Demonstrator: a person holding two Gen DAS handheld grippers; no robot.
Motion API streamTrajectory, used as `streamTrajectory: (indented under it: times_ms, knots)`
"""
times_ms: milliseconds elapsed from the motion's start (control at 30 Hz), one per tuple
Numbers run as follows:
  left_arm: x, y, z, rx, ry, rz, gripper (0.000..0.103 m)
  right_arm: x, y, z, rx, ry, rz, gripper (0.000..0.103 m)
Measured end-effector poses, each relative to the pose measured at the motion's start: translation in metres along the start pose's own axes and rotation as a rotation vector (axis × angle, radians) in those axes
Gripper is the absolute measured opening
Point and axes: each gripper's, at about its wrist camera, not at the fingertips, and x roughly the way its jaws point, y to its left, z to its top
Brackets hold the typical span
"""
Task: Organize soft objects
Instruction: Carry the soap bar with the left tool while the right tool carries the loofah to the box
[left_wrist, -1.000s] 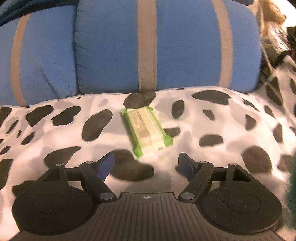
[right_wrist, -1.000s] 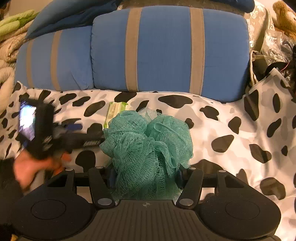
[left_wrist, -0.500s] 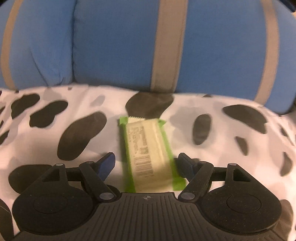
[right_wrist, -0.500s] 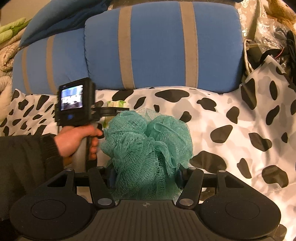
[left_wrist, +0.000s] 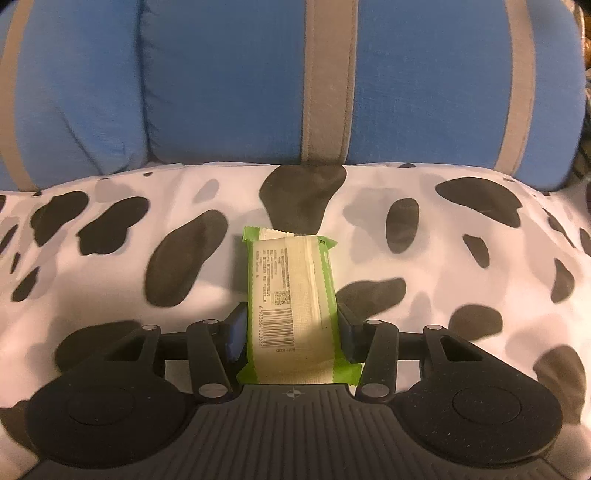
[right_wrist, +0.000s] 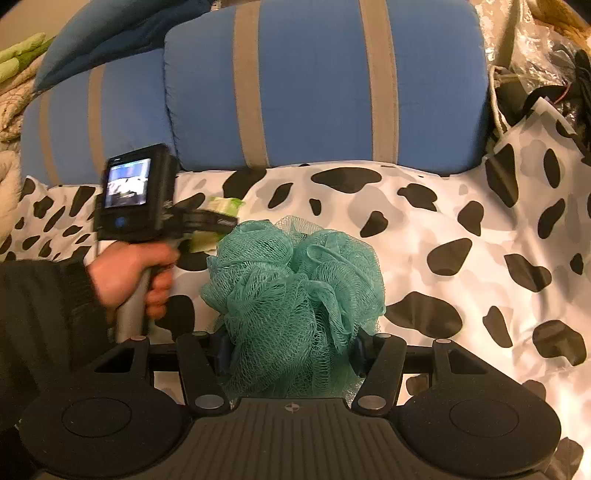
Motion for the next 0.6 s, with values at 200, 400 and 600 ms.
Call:
streamTrajectory:
  times_ms: [200,400,600]
  knots:
    - [-0.036,0.006,-0.005,0.024,-0.032,-0.016,0.047,0.000,0.006,-0.001,-0.004,-0.030,-0.017,0.060]
    - [-0.086,0.002,-0.012,0.075,-0.087,-0.042,0.047,-0.004,0.019,-0.001,-0.018,-0.064,0.002,0.060]
    - [-0.137,0.002,-0.028,0.133,-0.137,-0.073,0.047,-0.016,0.030,-0.006,-0.055,-0.084,-0.001,0.059]
